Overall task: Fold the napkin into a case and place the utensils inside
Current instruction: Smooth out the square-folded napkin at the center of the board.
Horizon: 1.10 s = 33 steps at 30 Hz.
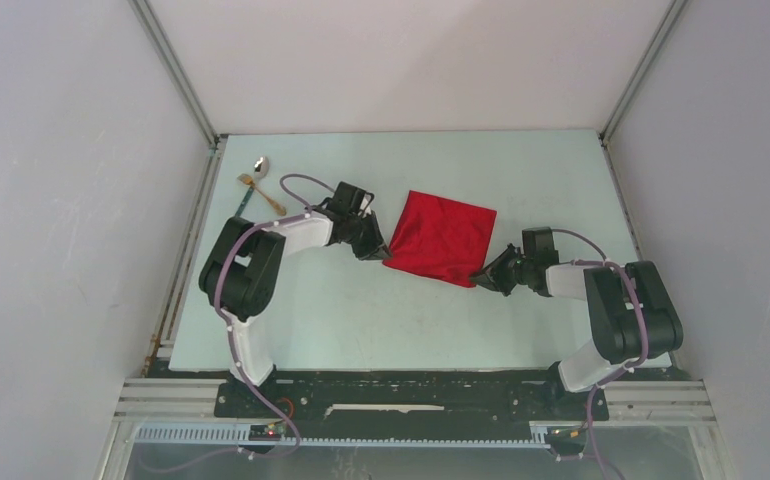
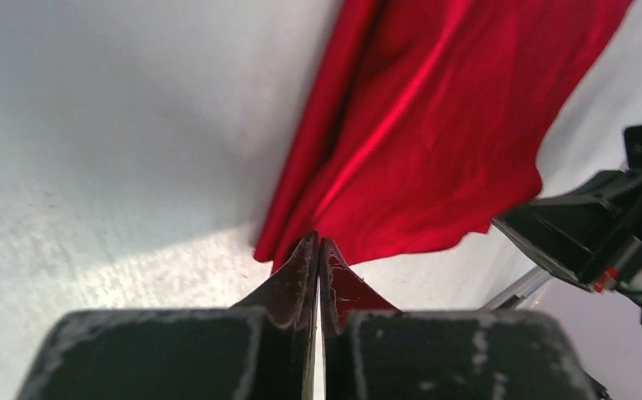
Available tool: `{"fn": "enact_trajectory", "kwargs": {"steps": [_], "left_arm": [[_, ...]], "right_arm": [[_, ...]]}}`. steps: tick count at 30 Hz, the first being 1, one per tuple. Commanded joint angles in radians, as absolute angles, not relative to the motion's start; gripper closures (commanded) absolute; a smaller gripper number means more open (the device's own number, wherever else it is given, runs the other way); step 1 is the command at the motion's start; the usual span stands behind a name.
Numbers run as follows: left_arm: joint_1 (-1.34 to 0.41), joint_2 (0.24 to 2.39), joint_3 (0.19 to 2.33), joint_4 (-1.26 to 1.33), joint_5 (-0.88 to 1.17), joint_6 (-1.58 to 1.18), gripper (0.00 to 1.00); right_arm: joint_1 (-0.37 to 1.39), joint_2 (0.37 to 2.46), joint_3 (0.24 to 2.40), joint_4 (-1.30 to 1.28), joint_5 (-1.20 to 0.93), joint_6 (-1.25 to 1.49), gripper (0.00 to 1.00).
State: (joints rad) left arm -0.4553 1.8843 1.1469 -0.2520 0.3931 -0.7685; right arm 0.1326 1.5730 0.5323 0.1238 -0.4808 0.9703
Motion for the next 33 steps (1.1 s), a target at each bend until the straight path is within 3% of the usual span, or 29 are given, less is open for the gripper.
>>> {"fn": "enact_trajectory", "kwargs": {"steps": [1,4,9,13,16,19,23,28,33], "left_arm": [[-0.442,1.926,1.172,-0.223,0.342,-0.759,0.96],[-0.439,1.946,1.169,-0.222,0.33,-0.753,0.97],[-0.439,1.959,1.159,-0.221,0.327,-0.75,0.98],[-0.439,1.962,1.142,-0.216,0.324,-0.75,0.99],[-0.439,1.974,1.142,-0.216,0.327,-0.752,1.0],[-0.439,1.976,1.14,-0.216,0.328,-0.755,1.0],[-0.438,1.98,1.139,-0.219,0.327,-0.762,1.0],[-0.434,1.98,1.128,-0.227,0.322,-0.764,1.0],[-0.433,1.977,1.116,-0.224,0.323,-0.771,1.0]], "right_arm": [[0.139,1.562,0.555,0.117,-0.458,0.939,1.0],[0.144,1.516,0.555,0.064,-0.452,0.902,0.99],[0.171,1.355,0.604,-0.131,-0.406,0.687,0.56],[0.238,1.311,0.777,-0.265,-0.427,0.39,0.33],[0.27,1.449,0.943,-0.255,-0.532,0.338,0.3],[0.318,1.66,1.093,-0.143,-0.72,0.432,0.3],[0.409,1.888,1.24,0.058,-0.807,0.589,0.3],[0.437,2.066,1.269,0.305,-0.853,0.784,0.29],[0.427,2.166,1.269,0.39,-0.835,0.835,0.27]]}}
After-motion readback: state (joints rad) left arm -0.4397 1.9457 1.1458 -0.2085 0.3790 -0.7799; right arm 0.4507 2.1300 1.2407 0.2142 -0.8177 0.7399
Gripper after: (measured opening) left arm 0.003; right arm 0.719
